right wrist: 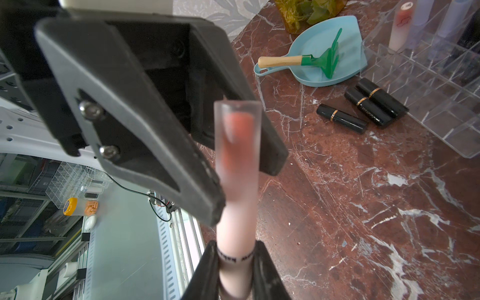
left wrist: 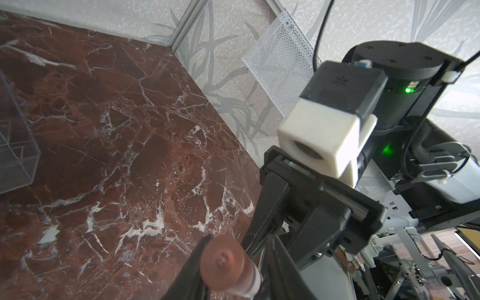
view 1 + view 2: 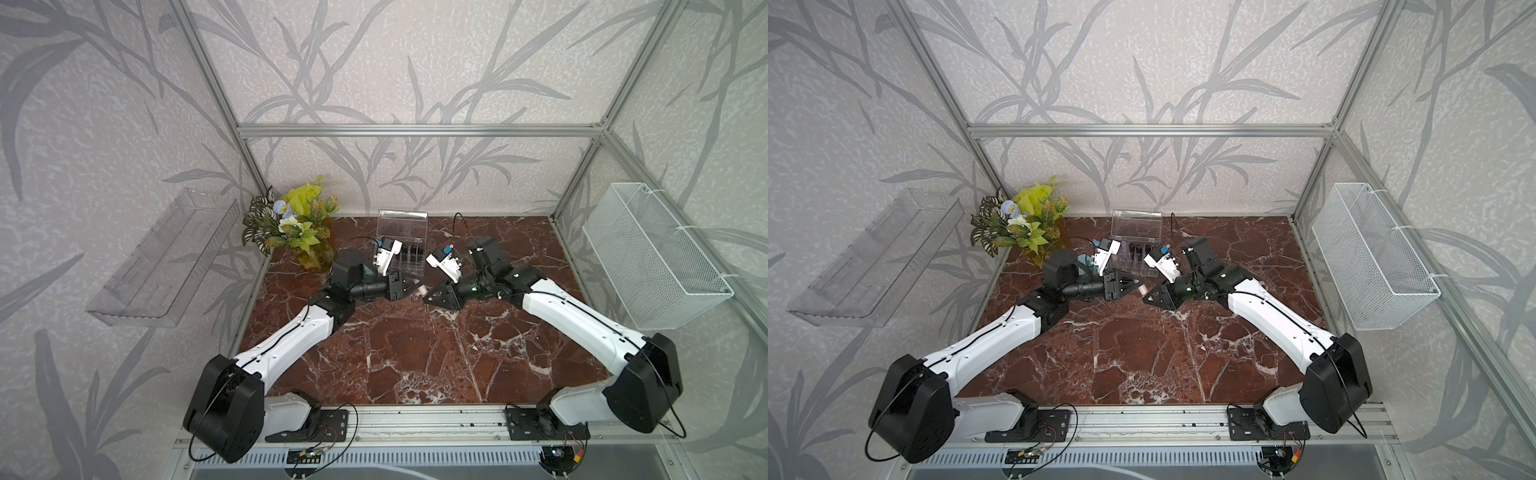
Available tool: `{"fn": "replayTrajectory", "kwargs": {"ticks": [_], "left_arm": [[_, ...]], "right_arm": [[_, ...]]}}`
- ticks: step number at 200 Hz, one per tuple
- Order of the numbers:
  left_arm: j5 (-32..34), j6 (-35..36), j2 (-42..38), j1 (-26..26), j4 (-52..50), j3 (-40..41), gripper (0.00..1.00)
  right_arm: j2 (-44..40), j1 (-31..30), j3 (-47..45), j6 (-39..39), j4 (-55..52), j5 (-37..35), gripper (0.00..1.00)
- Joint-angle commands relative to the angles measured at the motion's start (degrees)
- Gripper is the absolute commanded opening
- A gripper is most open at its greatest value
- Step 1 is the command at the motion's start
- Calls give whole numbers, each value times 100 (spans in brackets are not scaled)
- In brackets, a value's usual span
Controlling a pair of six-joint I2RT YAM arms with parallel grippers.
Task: Arrange the lipsticks in the organizer
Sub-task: Pick up the lipstick at the center of the board.
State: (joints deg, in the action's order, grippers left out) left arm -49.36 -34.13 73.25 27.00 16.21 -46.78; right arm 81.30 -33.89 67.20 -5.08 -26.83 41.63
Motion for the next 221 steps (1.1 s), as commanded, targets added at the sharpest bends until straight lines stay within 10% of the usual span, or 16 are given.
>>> {"fn": "replayTrajectory", "kwargs": {"ticks": [1,56,118,221], "left_arm": [[-49,150,-27,15,23,-140,30],[69,175,-17,13,76,-69,11],[2751,1260,69,10,-789,-607,8],[6085,2963,1982,46,1183,-1019,9]], "right_arm": [[0,-13,39,20,37,32,19],[-35,-18,39,42,-11,-176,27],[-354,88,-242,-198,350,-858,90],[-430,190,-490,-396,715,-1060,94]]}}
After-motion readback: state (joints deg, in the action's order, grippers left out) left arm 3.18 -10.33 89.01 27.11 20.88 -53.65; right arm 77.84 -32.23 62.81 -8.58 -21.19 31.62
